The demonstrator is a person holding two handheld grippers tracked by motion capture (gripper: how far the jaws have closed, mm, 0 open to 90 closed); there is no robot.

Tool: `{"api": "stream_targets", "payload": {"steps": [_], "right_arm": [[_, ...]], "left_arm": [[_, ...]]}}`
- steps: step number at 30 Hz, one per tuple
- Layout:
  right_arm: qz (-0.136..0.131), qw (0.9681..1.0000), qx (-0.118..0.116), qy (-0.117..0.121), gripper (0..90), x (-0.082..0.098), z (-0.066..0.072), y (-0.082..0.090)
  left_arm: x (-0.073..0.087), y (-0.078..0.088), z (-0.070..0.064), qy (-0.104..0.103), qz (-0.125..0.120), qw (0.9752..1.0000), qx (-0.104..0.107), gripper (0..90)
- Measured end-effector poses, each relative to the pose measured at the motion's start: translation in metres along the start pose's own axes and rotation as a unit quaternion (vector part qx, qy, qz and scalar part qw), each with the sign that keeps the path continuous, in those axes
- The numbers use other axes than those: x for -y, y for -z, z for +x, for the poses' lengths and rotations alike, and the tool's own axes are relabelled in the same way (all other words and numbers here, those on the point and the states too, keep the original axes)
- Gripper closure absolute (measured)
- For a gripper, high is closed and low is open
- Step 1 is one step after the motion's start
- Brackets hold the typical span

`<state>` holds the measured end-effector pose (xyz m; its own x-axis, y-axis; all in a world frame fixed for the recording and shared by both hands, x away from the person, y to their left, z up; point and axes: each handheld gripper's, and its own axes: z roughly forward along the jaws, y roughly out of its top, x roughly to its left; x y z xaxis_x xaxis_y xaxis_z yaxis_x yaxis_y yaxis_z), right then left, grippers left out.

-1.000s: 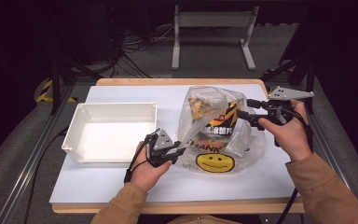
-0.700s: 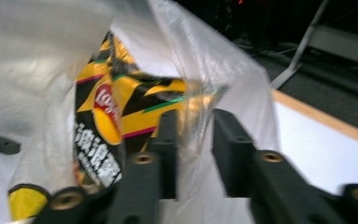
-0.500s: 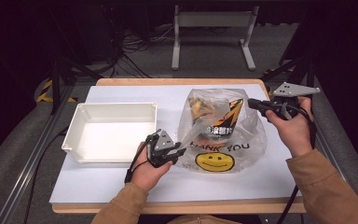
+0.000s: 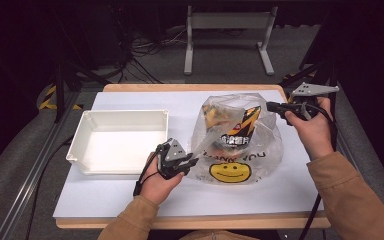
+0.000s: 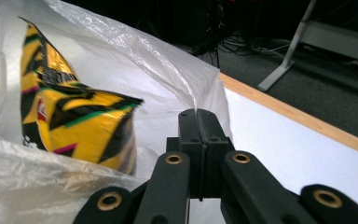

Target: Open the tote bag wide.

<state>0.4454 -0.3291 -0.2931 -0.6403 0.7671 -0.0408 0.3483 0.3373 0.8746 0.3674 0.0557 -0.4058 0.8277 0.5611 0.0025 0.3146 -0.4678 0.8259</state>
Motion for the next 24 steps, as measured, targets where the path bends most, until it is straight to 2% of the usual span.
{"api": "stream_targets", "payload": {"steps": [4,9,13,24], "right_arm": [[0.008,0.9999,-0.005,-0.008,90.0,0.005,-0.005,-0.006],[0.032,0.9992,-0.019,-0.017,90.0,0.025,-0.008,-0.023],[0.042,0.9986,-0.024,-0.022,90.0,0.033,-0.008,-0.030],[0.084,0.9948,-0.051,-0.026,90.0,0.072,-0.005,-0.051]], "left_arm": [[0.001,-0.001,0.000,0.002,0.001,1.0000,0.001,76.8],[0.001,-0.001,0.001,0.003,0.004,1.0000,0.002,77.5],[0.002,-0.001,0.002,0.004,0.004,1.0000,0.002,77.9],[0.003,-0.002,0.002,0.006,0.009,0.9999,0.005,80.7]]}}
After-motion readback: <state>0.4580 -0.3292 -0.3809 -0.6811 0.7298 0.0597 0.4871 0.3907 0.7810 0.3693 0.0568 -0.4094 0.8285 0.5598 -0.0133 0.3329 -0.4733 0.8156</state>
